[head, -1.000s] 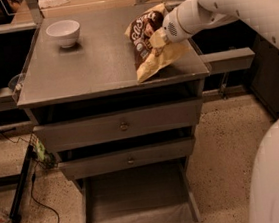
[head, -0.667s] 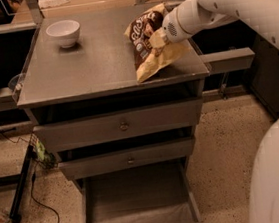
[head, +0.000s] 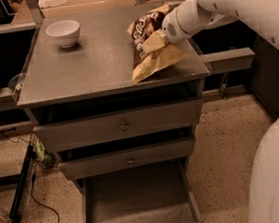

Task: Pick brown chip bag from bottom drawer and place on counter

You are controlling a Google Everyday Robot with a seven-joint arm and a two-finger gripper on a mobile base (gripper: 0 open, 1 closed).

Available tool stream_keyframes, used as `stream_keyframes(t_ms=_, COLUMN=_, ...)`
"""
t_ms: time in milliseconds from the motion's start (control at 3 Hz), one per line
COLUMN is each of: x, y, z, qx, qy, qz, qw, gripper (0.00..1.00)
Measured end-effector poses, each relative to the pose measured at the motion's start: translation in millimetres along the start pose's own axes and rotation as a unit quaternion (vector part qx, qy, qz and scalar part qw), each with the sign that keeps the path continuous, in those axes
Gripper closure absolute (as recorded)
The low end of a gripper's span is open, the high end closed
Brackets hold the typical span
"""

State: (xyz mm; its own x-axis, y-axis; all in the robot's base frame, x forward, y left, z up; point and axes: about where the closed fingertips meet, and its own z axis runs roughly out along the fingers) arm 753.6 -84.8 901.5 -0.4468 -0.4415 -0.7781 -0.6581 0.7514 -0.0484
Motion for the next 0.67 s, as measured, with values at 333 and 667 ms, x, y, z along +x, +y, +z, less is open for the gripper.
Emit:
stream_keyframes(t_ms=333, x=0.0, y=0.1, z=0.1, qx=0.0, qy=0.0, qz=0.0, qw=1.0, gripper=0.0)
stream_keyframes(t_ms=667, x=0.0, y=0.1, z=0.1, qx=0.0, qy=0.0, qz=0.0, qw=1.0, gripper=0.0)
